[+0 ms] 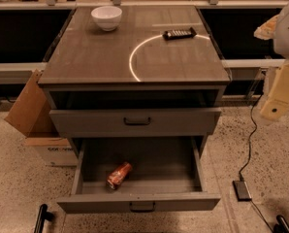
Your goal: Pick coke can from middle drawer and place on counter
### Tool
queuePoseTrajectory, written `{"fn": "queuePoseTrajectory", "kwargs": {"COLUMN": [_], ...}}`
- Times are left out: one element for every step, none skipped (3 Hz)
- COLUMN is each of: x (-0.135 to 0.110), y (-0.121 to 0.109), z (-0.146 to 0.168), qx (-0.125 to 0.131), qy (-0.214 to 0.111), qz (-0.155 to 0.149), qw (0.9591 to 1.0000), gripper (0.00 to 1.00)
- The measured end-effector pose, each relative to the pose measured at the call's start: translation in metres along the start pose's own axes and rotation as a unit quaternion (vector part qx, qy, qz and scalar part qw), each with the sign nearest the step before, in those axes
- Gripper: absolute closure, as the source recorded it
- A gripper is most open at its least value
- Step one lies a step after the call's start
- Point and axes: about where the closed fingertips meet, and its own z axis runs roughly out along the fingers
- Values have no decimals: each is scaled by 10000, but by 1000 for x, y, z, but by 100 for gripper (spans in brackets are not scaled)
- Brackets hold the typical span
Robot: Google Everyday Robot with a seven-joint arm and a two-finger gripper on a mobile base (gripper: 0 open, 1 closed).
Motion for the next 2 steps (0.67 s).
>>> {"fn": "queuePoseTrajectory", "kwargs": {"x": [0,-7], "y": [0,5], "z": [0,22], "qx": [0,-135], "qy": [0,-182], "qz": [0,-357], "qw": [10000,9991], "gripper": [0,0]}}
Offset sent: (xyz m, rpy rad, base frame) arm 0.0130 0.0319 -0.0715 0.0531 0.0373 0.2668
